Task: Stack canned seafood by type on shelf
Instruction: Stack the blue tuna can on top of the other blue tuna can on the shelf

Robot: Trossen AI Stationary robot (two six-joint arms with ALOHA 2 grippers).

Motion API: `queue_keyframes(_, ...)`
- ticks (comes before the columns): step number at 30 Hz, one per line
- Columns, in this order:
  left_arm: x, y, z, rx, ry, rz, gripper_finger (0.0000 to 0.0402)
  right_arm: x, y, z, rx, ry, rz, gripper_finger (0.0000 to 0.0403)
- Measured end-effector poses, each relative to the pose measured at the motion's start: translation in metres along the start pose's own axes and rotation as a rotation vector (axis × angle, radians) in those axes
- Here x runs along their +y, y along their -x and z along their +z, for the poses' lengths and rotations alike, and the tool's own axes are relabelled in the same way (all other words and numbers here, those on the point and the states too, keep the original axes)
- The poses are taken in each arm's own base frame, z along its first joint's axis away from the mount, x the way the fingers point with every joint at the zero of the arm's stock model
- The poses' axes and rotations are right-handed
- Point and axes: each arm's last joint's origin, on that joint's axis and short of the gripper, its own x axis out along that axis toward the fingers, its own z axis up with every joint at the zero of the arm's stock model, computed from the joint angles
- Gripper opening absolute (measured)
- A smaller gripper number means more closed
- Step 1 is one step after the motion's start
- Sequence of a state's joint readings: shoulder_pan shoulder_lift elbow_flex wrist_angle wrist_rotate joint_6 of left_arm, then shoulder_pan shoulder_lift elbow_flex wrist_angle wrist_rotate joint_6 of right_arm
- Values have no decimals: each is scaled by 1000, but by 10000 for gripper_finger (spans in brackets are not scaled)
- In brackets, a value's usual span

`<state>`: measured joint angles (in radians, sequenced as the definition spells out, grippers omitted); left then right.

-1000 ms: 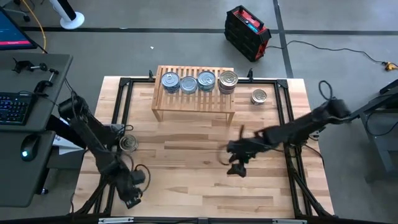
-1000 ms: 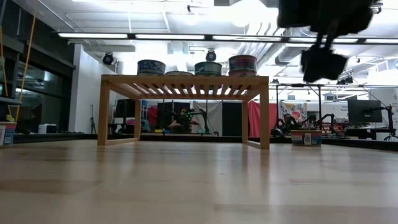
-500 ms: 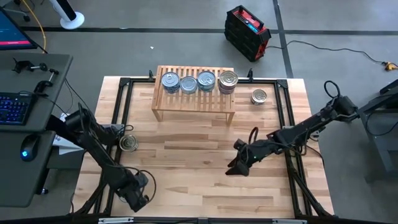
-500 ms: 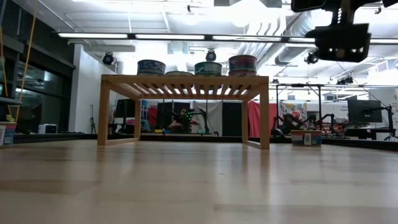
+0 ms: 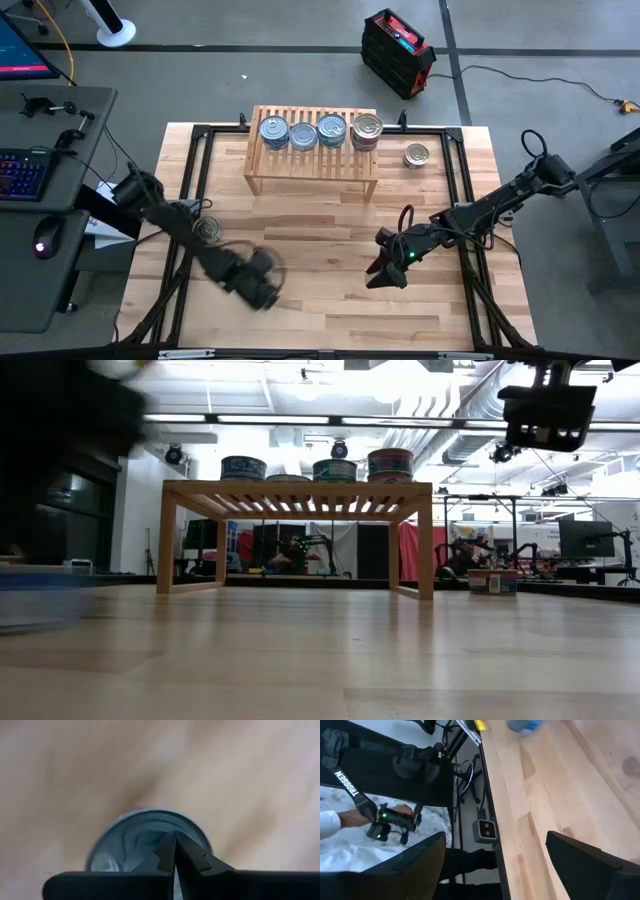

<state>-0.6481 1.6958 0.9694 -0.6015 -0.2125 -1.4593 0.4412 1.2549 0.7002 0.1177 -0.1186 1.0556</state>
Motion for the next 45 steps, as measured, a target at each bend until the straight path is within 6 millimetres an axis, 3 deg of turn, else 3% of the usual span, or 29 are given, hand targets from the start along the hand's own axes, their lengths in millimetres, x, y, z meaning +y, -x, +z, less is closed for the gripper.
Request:
queue_keyframes(4, -5, -11, 49, -237, 7, -77, 0, -1, 0, 1, -25, 22, -13, 334)
queue_keyframes(8, -10, -9, 99, -347, 12, -188, 0, 0, 0, 4, -86, 37, -25, 334)
queue_keyframes(13, -20, 16, 126, -319, -155, -187, 0, 0, 1, 7, -174, 62, -70, 334)
queue_keyframes(17, -31, 43, 119, -326, -404, -170, 0, -3, -1, 11, -281, 84, -131, 331)
queue_keyframes(20, -34, 47, 107, -309, -500, -160, 0, -8, -12, 12, -267, 159, -171, 295)
queue_keyframes(22, -31, 45, 100, -276, -521, -128, 0, -7, -24, 14, -243, 218, -227, 245)
queue_keyframes(27, -28, 35, 94, -269, -517, -128, 0, -11, -71, 32, -95, 379, -430, 43)
queue_keyframes(28, -25, 32, 92, -264, -512, -123, 0, -13, -80, 36, -38, 410, -474, 22)
queue_keyframes(32, -6, 15, 90, -245, -490, -41, 0, -31, -110, 47, 143, 418, -675, 23)
queue_keyframes(37, 11, -3, 91, -272, -480, -19, 0, -49, -135, 56, 190, 453, -729, 6)
queue_keyframes(45, 20, -21, 79, -302, -499, -94, 0, -58, -143, 66, 112, 446, -750, 1)
